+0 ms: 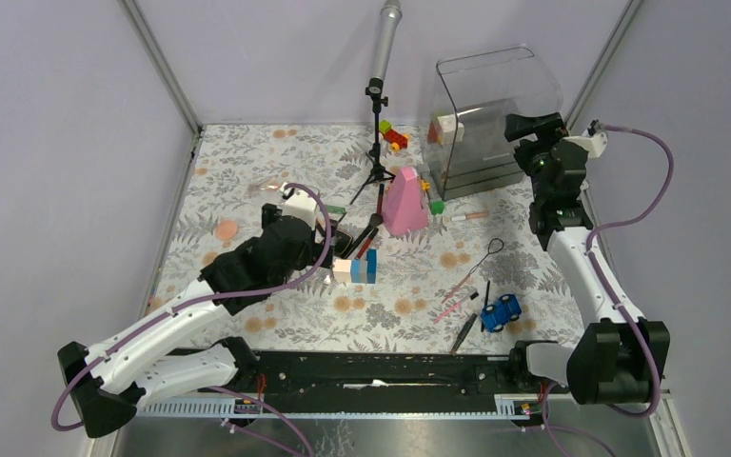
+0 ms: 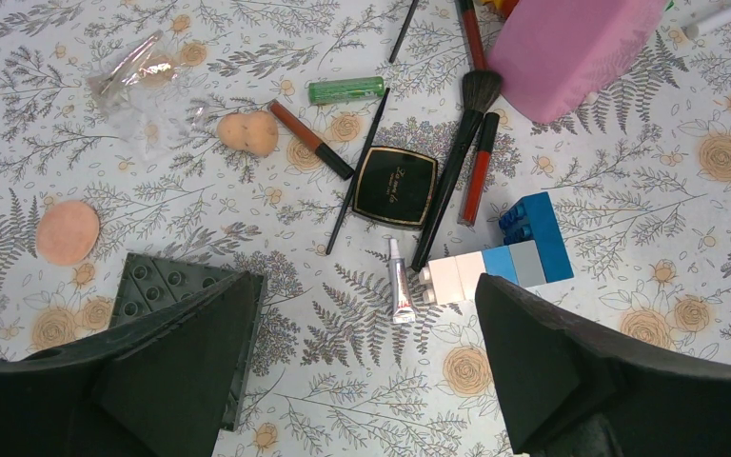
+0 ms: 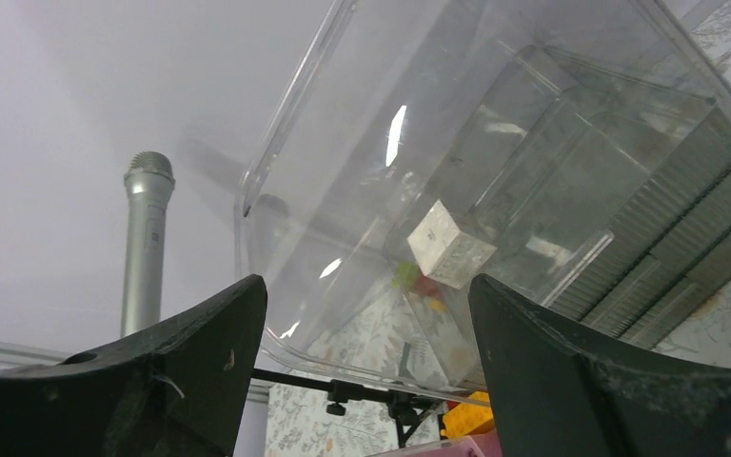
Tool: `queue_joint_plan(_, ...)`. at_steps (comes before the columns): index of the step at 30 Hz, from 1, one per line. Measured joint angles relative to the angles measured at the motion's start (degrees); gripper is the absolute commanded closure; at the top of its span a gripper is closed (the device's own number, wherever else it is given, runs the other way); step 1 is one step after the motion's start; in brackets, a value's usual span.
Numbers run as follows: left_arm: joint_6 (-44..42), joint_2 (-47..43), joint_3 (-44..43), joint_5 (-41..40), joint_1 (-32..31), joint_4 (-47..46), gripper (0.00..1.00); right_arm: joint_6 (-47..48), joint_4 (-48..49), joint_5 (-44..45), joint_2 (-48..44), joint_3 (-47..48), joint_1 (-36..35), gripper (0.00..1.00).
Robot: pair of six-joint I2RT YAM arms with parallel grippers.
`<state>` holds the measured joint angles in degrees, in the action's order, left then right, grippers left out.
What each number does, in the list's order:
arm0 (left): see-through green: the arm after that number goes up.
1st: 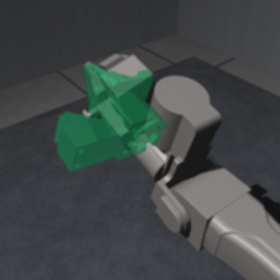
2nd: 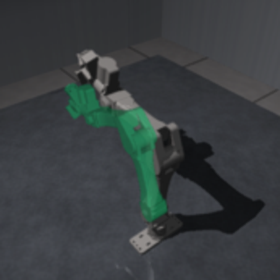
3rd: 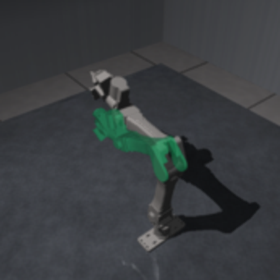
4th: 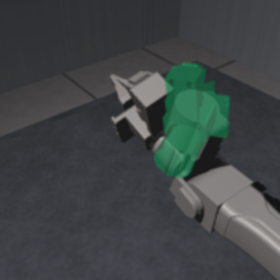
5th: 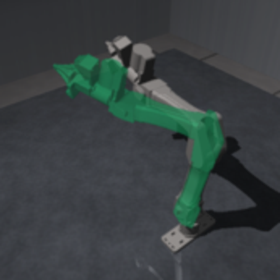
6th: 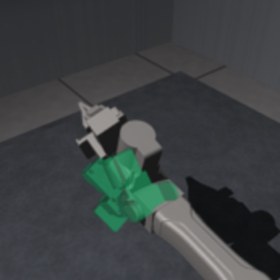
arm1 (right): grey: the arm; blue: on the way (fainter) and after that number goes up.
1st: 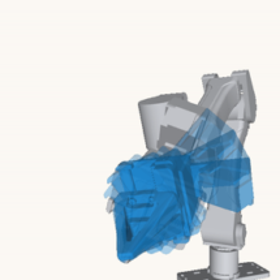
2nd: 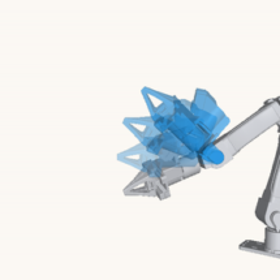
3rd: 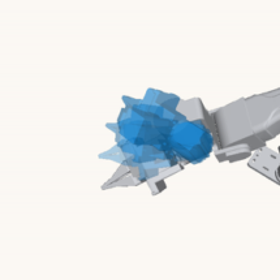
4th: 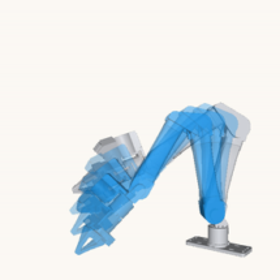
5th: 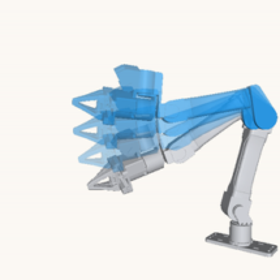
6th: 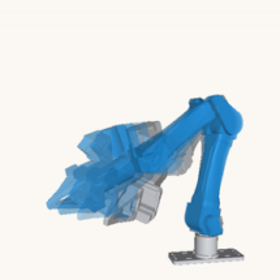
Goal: Organize the makeup
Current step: Close the storage box at the corner of the board.
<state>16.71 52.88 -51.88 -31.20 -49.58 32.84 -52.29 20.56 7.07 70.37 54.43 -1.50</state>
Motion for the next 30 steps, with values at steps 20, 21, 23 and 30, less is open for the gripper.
queue_joint_plan(20, -0.2, 3.37, -6.16, 2.95, -0.11, 0.44, 0.01, 21.14, -30.62, 13.27, -2.73, 11.96, 0.46, 0.0)
queue_joint_plan(21, -0.17, 4.35, -7.72, 3.08, -0.22, 0.13, 0.01, 21.73, -31.91, 12.92, -1.7, 14.1, 0.57, 0.0)
queue_joint_plan(23, -0.2, 6.75, -11.34, 3.52, -0.63, -0.2, 0.01, 22.97, -34.93, 11.21, 0.61, 19.02, 1.38, 0.0)
queue_joint_plan(30, -0.35, 16.22, -21.62, 6.03, -1.57, -5.9, 0.01, 24.39, -40.0, 1.95, 7.87, 31.43, 8.52, 0.0)
